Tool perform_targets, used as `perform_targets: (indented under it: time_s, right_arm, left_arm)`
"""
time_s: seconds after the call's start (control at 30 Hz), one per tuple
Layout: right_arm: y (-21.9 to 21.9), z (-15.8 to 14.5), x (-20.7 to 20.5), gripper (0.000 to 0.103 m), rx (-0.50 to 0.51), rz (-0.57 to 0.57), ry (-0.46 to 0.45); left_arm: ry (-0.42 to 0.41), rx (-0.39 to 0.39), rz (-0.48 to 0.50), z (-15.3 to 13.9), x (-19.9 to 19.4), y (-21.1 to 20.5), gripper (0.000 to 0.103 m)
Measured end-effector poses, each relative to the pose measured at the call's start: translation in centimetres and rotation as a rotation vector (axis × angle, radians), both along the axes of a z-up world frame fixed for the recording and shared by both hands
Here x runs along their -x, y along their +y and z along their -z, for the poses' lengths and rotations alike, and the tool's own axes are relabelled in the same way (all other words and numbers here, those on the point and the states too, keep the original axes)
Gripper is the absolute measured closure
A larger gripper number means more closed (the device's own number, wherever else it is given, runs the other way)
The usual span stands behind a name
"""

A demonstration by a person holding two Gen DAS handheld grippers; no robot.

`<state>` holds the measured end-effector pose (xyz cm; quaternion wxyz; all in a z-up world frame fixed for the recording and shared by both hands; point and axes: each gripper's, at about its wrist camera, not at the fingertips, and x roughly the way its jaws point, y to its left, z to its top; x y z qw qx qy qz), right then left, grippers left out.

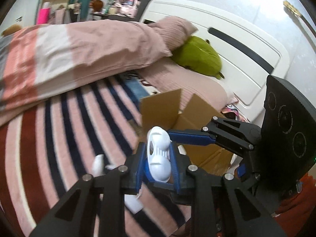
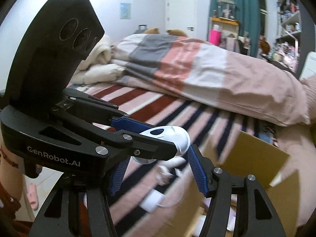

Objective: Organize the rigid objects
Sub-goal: 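Carry the two-lobed case into the cardboard box and open the right gripper, then lower the right gripper onto the white tape roll and close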

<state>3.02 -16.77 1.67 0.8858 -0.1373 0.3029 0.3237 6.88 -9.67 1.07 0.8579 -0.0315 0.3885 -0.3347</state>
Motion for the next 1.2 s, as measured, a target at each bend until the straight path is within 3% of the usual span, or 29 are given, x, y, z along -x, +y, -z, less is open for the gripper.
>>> perform_targets:
  time_s: [0.3,0.5,0.57,0.6,0.67,0.77,0.97,1.03,1.13,1.2]
  right_arm:
    - [-8.2,-0.6,-0.6,0.046,-0.001,0.131,-0.007]
    - [-10.4,-0.5,-0.5,0.047,0.015,0.166,0.001]
    - [-11.0,-0.4,-0.6,0.046,0.025,0.181,0.015]
    - [-11.3,-0.3,-0.7,0.046,0.027,0.193,0.029]
    - [-11.5,0.0,-0.9,0.044,0.034,0.205,0.053]
    - [-11.6,0.4,-1.0,0.033,0.051,0.215,0.071]
    - [-10.6,0.5,-0.6,0.023,0.07,0.21,0.067]
    - [-10.5,0.4,-0.7,0.013,0.068,0.209,0.067]
    - [-9.9,0.1,-0.7,0.011,0.051,0.203,0.067]
    - [-9.2,-0.3,-0.6,0.003,0.038,0.191,0.071]
  left_arm:
    - [0.045,-0.04,0.146,0.1,-2.4,-7.7,0.082]
    - [0.075,-0.069,0.188,0.6,-3.0,-10.6,0.082]
    - [0.087,-0.073,0.19,0.7,-3.1,-11.0,0.077]
    - [0.089,-0.077,0.186,0.8,-3.2,-11.0,0.073]
    - [0.081,-0.09,0.166,0.7,-3.2,-11.0,0.052]
    - [0.066,-0.11,0.139,0.5,-3.1,-10.4,0.049]
    - [0.006,-0.142,0.061,-0.5,-2.3,-7.9,0.038]
    - [-0.014,-0.145,0.032,-0.9,-1.9,-6.7,0.037]
    - [-0.043,-0.155,-0.021,-1.4,-1.3,-4.3,0.035]
    - [-0.056,-0.151,-0.053,-1.7,-0.9,-2.8,0.035]
